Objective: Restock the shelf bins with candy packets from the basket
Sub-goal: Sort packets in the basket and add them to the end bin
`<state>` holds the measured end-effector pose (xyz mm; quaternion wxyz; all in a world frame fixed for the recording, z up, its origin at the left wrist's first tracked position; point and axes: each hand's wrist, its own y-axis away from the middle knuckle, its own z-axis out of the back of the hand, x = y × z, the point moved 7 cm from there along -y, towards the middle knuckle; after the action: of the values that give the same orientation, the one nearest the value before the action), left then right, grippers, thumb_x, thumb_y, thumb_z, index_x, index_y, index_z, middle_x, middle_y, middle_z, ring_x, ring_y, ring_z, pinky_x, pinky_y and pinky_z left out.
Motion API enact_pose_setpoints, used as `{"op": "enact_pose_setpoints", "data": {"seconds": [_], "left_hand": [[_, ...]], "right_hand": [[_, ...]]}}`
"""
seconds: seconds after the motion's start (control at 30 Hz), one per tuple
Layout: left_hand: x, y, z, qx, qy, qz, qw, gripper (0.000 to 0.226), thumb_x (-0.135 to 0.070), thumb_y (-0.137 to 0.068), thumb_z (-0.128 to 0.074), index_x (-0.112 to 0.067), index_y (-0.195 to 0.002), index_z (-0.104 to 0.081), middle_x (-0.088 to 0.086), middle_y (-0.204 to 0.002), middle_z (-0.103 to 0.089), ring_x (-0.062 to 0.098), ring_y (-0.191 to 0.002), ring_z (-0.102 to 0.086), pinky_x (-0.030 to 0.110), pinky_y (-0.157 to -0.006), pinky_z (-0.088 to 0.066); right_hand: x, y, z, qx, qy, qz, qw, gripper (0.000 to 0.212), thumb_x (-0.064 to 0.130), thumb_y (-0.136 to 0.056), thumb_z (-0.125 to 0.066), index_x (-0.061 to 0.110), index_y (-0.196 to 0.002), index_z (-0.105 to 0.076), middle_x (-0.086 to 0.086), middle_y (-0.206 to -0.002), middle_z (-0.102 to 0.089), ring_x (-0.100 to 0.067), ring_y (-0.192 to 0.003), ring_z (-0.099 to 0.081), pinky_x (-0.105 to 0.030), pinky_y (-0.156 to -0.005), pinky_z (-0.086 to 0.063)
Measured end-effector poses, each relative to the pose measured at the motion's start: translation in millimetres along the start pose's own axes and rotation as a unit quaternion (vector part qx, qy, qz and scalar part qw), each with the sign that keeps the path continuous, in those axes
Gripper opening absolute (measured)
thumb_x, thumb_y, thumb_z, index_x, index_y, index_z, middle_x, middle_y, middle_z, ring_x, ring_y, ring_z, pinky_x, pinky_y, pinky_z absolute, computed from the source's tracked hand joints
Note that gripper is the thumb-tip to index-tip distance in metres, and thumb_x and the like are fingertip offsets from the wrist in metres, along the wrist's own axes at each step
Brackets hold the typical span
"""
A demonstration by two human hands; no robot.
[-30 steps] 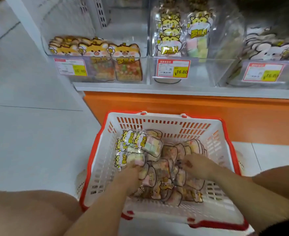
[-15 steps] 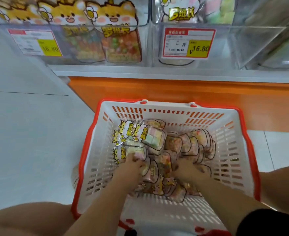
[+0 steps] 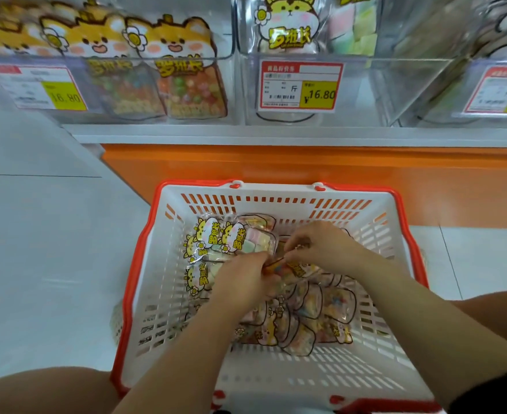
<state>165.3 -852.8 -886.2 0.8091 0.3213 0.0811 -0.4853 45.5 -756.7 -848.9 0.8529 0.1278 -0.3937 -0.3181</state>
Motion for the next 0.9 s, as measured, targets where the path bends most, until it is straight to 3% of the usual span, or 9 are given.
{"op": "enact_pose_setpoints", "data": {"seconds": [0.1, 0.23, 0.37, 0.43, 0.5, 0.63, 0.77, 0.87, 0.9], "left_hand": [[31, 6, 0, -0.033, 0.019, 0.057, 0.998, 0.022, -0.048, -0.093, -0.059, -0.027, -0.089, -0.057, -0.006, -0.082, -0.062, 0.016, -0.074, -0.061, 0.031, -0.063, -0.052], [72, 15, 6, -0.078, 0.132, 0.151, 0.977, 0.026, -0.041, -0.095, -0.062, -0.024, -0.078, -0.051, -0.006, -0.07, -0.055, 0.008, -0.063, -0.053, 0.026, -0.053, -0.037], [78, 17, 0, -0.08, 0.155, 0.176, 0.969, 0.017, -0.036, -0.096, -0.062, -0.024, -0.085, -0.055, -0.009, -0.067, -0.054, 0.005, -0.061, -0.051, 0.022, -0.05, -0.032], [79, 17, -10, -0.064, 0.158, 0.192, 0.967, 0.018, -0.035, -0.096, -0.062, -0.024, -0.083, -0.056, -0.008, -0.068, -0.055, 0.008, -0.062, -0.053, 0.022, -0.05, -0.032], [77, 18, -17, -0.053, 0.155, 0.197, 0.967, 0.017, -0.034, -0.097, -0.06, -0.022, -0.085, -0.059, -0.007, -0.07, -0.057, 0.008, -0.063, -0.053, 0.02, -0.05, -0.032], [77, 18, -19, -0.051, 0.159, 0.2, 0.966, 0.012, -0.033, -0.097, -0.06, -0.023, -0.092, -0.061, -0.008, -0.073, -0.059, 0.005, -0.063, -0.053, 0.019, -0.05, -0.033], [79, 17, -17, -0.041, 0.166, 0.2, 0.965, 0.012, -0.033, -0.096, -0.061, -0.022, -0.092, -0.062, -0.007, -0.076, -0.062, 0.007, -0.068, -0.058, 0.022, -0.054, -0.04], [76, 19, -8, -0.044, 0.212, 0.202, 0.955, 0.021, -0.032, -0.094, -0.062, -0.02, -0.081, -0.052, -0.002, -0.072, -0.057, 0.014, -0.065, -0.055, 0.027, -0.054, -0.038], [76, 20, -6, -0.046, 0.251, 0.207, 0.944, 0.025, -0.03, -0.094, -0.063, -0.018, -0.078, -0.049, -0.001, -0.071, -0.054, 0.017, -0.065, -0.053, 0.028, -0.056, -0.037]], "right_hand": [[-54, 1, -23, -0.028, -0.072, -0.095, 0.992, 0.024, 0.048, -0.086, -0.07, 0.026, -0.093, -0.07, 0.011, -0.091, -0.065, -0.011, -0.088, -0.063, -0.024, -0.076, -0.049], [-113, 14, -99, 0.1, -0.081, -0.228, 0.965, 0.023, 0.032, -0.095, -0.063, 0.012, -0.106, -0.065, -0.014, -0.097, -0.066, -0.029, -0.083, -0.064, -0.039, -0.074, -0.054], [-119, 10, -135, 0.059, -0.186, -0.302, 0.933, 0.046, 0.02, -0.099, -0.057, -0.001, -0.138, -0.049, -0.006, -0.091, -0.059, -0.017, -0.061, -0.047, -0.023, -0.051, -0.041], [-121, 4, -143, 0.053, -0.196, -0.323, 0.925, 0.037, 0.017, -0.097, -0.059, 0.004, -0.131, -0.056, -0.004, -0.096, -0.061, -0.01, -0.056, -0.043, -0.02, -0.047, -0.037], [-124, -2, -146, 0.038, -0.193, -0.346, 0.917, 0.02, 0.022, -0.096, -0.063, 0.005, -0.103, -0.069, -0.006, -0.083, -0.066, -0.013, -0.054, -0.049, -0.026, -0.05, -0.045], [-134, -12, -163, 0.033, -0.117, -0.367, 0.922, 0.038, 0.02, -0.098, -0.056, 0.006, -0.063, -0.057, -0.004, -0.063, -0.056, -0.018, -0.058, -0.053, -0.037, -0.068, -0.055], [-122, -4, -151, -0.029, -0.18, -0.383, 0.906, 0.023, 0.02, -0.091, -0.057, 0.019, -0.069, -0.055, -0.006, -0.081, -0.062, -0.024, -0.075, -0.059, -0.037, -0.08, -0.053], [-116, 15, -115, -0.123, -0.236, -0.384, 0.884, 0.022, 0.016, -0.093, -0.052, 0.011, -0.072, -0.056, -0.007, -0.074, -0.053, -0.024, -0.065, -0.05, -0.039, -0.069, -0.045], [-113, 19, -101, -0.154, -0.273, -0.371, 0.874, 0.023, 0.013, -0.095, -0.048, 0.004, -0.077, -0.059, -0.012, -0.071, -0.051, -0.028, -0.064, -0.049, -0.032, -0.07, -0.024]]}}
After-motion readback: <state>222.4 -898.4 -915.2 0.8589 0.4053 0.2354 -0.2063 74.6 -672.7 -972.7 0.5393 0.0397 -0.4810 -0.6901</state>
